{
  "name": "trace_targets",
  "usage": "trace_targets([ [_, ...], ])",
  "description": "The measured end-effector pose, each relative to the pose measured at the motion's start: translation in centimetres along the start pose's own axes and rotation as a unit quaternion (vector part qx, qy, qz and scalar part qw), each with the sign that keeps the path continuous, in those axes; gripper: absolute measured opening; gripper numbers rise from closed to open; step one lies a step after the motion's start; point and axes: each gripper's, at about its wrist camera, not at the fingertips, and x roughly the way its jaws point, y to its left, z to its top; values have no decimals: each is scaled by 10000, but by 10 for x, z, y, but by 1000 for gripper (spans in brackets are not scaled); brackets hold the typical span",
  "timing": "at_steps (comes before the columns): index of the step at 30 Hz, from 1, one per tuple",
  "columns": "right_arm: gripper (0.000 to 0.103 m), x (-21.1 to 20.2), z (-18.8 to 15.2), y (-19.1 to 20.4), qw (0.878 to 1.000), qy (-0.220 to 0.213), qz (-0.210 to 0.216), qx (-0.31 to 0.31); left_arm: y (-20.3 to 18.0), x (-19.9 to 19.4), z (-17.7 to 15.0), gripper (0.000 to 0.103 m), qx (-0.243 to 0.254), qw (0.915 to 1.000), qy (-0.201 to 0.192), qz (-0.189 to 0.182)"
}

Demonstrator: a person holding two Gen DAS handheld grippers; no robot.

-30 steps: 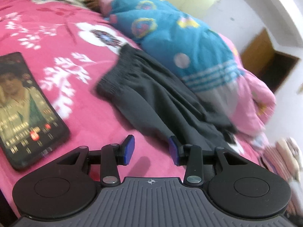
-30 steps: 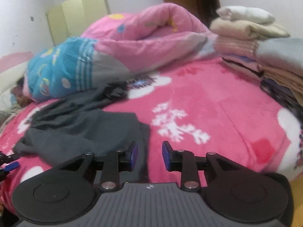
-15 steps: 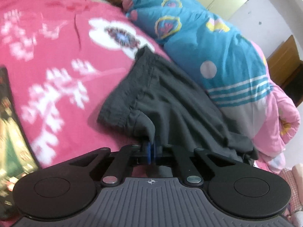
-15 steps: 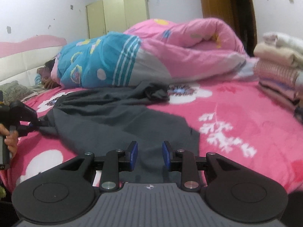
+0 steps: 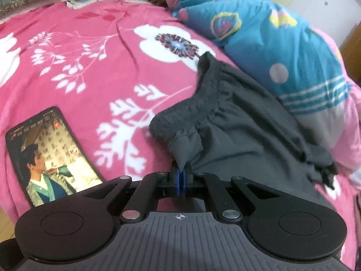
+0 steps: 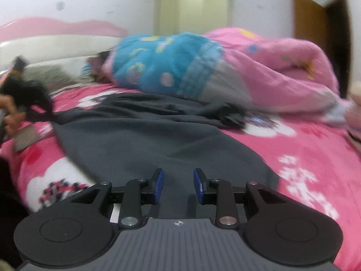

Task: Fold clothes
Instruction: 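Grasp the waistband with the left tool while the right tool moves to the waistband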

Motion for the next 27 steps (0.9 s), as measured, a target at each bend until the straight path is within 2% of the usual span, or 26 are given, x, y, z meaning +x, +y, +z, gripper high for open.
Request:
trace_targets([
  [4, 40, -2, -4, 29, 9960, -16, 295, -843, 7, -11, -1, 6, -131, 9997, -194, -75],
  [9, 40, -5, -12, 64, 9828, -125, 465, -1784, 11, -23, 2, 13, -255, 9988, -381, -163],
  [13, 40, -3, -12, 70, 9809, -113, 474, -1885, 19, -37, 0, 20, -418, 9972, -584, -189],
  [17, 40, -2, -11, 74, 9801, -90, 475, -1924, 27, -38, 6, 28, -470, 9962, -734, -36],
  [22, 40, -3, -11, 77, 9814, -46, 443, -1865, 23, -3, 23, 40, -377, 9991, -172, -13],
  [24, 40, -5, -11, 78, 9815, -57, 424, -1868, 21, 13, 27, 40, -415, 9991, 79, -20],
  [25, 40, -5, -11, 78, 9816, -59, 413, -1863, 21, 15, 28, 40, -453, 9989, 59, -60],
  [27, 40, -6, -12, 79, 9820, -57, 394, -1846, 20, 18, 28, 32, -531, 9985, 15, -141],
])
